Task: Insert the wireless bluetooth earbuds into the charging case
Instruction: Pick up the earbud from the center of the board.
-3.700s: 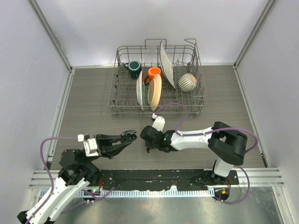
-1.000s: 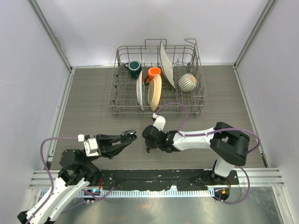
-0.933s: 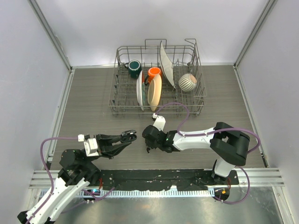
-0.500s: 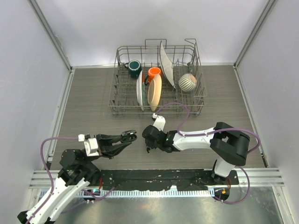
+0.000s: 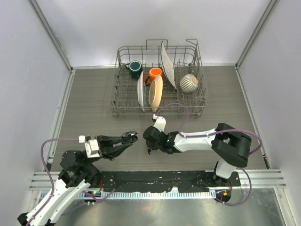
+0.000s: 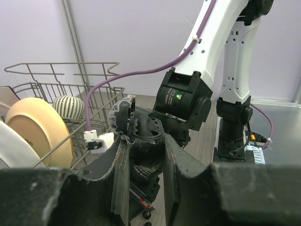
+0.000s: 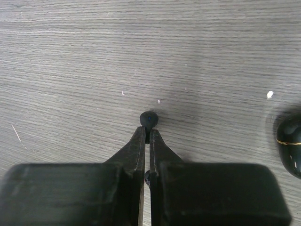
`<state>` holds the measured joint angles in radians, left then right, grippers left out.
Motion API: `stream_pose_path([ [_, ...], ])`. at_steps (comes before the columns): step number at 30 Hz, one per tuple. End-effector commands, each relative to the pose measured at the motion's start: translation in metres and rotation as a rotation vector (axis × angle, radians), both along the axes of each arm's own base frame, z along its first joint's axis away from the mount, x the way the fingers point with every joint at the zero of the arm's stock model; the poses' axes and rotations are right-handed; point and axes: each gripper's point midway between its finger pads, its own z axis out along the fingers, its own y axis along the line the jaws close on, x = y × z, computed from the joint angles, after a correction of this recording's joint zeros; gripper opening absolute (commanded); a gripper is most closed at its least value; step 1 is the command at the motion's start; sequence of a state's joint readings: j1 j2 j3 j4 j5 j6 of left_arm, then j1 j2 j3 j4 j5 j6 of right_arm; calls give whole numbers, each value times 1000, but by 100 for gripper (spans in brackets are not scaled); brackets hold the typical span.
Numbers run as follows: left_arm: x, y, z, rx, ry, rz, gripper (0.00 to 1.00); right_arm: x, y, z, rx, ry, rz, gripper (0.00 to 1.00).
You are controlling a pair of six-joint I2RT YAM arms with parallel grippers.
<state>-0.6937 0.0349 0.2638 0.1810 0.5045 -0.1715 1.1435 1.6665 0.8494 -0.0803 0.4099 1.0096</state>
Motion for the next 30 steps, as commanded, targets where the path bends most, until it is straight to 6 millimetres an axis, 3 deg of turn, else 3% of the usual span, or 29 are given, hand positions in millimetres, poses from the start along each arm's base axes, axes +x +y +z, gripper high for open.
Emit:
stream_pose_path([
  [1,1,4,8,-17,-36,27,0,12,7,32,39,-74,-9,1],
  [6,4,14,13,-47,-57,84,0,12,5,43,46,-99,15,1],
  [17,2,17,21,-79,-59,85,0,9,9,89,146,-184,97,1],
  [27,1,19,33,-176,-51,74,0,3,-8,140,156,-330,209,1],
  [30,-1,19,34,-177,-53,65,0,2,-19,164,142,-417,265,1],
])
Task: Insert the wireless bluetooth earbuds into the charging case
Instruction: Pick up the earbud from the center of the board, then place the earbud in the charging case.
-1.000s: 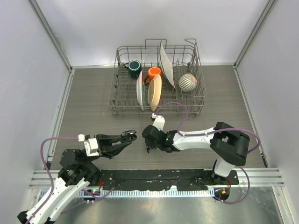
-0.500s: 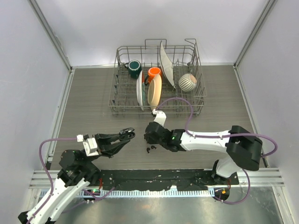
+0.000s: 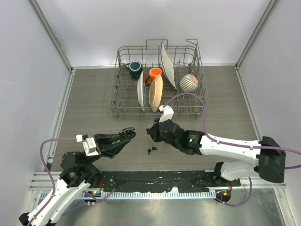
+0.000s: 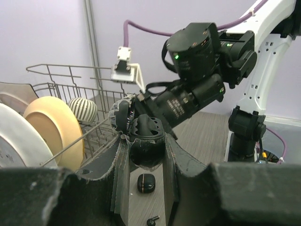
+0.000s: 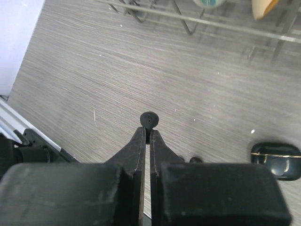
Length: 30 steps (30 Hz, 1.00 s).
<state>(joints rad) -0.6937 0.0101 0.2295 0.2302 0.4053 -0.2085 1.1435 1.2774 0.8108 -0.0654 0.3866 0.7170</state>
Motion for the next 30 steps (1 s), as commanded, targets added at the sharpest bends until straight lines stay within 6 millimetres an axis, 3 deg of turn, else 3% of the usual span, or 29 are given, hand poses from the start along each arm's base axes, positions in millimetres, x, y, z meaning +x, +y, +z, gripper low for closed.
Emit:
stream_pose_path([
  [1,-14,11,29,-102,-85,-11,0,-1,-15,53,12,-188,88,1],
  [6,-16,9,26,-102,-82,-27,0,-7,-46,88,-50,-342,147,1],
  [10,-17,7,24,-97,-78,-41,0,-22,-57,115,-63,-450,264,1],
  [14,-18,6,24,-92,-82,-46,0,-47,-54,147,-56,-529,449,1],
  [16,-20,5,22,-80,-84,-57,0,-55,-55,148,-101,-545,532,1],
  [21,-24,2,20,-54,-85,-86,0,-80,-49,174,-136,-598,744,1],
  [22,-24,0,18,-44,-79,-96,0,-83,-49,189,-130,-640,770,1],
  [24,-31,-3,20,-26,-93,-131,0,-94,-46,192,-127,-640,854,1],
  [25,-33,-3,20,-19,-100,-141,0,-98,-45,207,-112,-677,884,1],
  [30,-37,-15,16,41,-86,-216,0,-119,-35,221,-91,-697,1055,1],
])
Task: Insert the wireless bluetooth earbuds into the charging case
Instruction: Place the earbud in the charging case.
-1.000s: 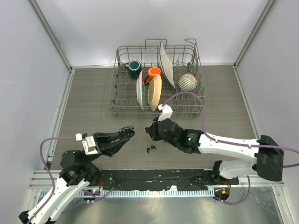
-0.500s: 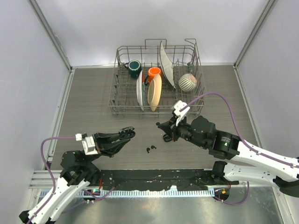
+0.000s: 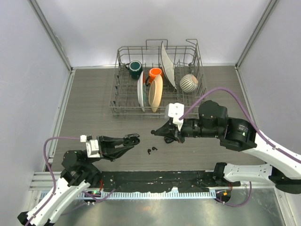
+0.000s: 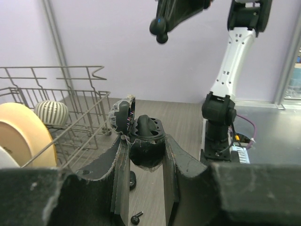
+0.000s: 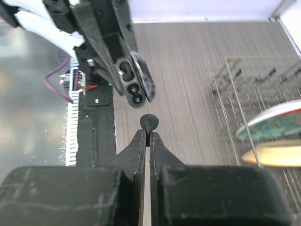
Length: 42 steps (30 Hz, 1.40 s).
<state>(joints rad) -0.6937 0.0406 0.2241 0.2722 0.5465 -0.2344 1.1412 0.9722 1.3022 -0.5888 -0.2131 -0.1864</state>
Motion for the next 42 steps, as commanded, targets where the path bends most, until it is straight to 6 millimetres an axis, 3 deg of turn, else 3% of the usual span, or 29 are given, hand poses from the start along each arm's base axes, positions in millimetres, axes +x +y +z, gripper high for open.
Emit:
stream_pose_path([
  [1,-17,-3,23,-9,-74,-80,0,-26,8,17,-26,-55,210,1],
  [7,-18,-6,29,2,-82,-102,0,-23,15,5,-76,-112,260,1],
  [13,-21,-6,31,-3,-85,-113,0,-23,18,14,-64,-195,308,1],
  [31,-21,-12,30,9,-80,-145,0,-45,20,6,-136,-243,522,1],
  [42,-22,-13,23,26,-66,-158,0,-43,26,-2,-135,-247,532,1],
])
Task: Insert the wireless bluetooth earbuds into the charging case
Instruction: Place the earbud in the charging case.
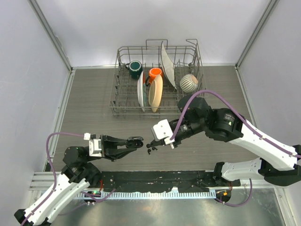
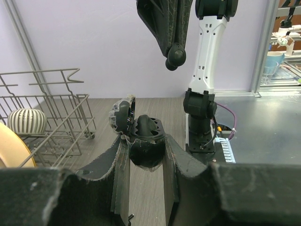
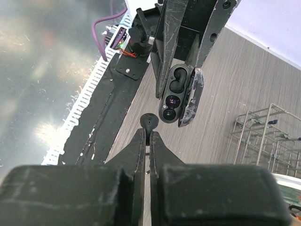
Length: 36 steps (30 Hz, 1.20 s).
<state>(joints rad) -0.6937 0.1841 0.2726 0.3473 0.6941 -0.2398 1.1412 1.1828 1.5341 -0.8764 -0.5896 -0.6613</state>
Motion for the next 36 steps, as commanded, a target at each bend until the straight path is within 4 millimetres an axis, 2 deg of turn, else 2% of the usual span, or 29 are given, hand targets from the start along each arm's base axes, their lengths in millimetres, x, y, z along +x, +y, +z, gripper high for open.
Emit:
stream_pose_path([
  [1,-10,2,18,-33,-45,-31,0,-2,5,11,51,-24,33,1],
  [13,-16,-1,24,-37,-54,-83,0,8,28,-5,16,-22,48,1],
  [20,-22,0,24,-41,-56,-113,0,15,32,-14,-3,-32,25,1],
  [36,-25,0,26,-71,-60,-127,0,17,39,-9,59,-16,3,1],
])
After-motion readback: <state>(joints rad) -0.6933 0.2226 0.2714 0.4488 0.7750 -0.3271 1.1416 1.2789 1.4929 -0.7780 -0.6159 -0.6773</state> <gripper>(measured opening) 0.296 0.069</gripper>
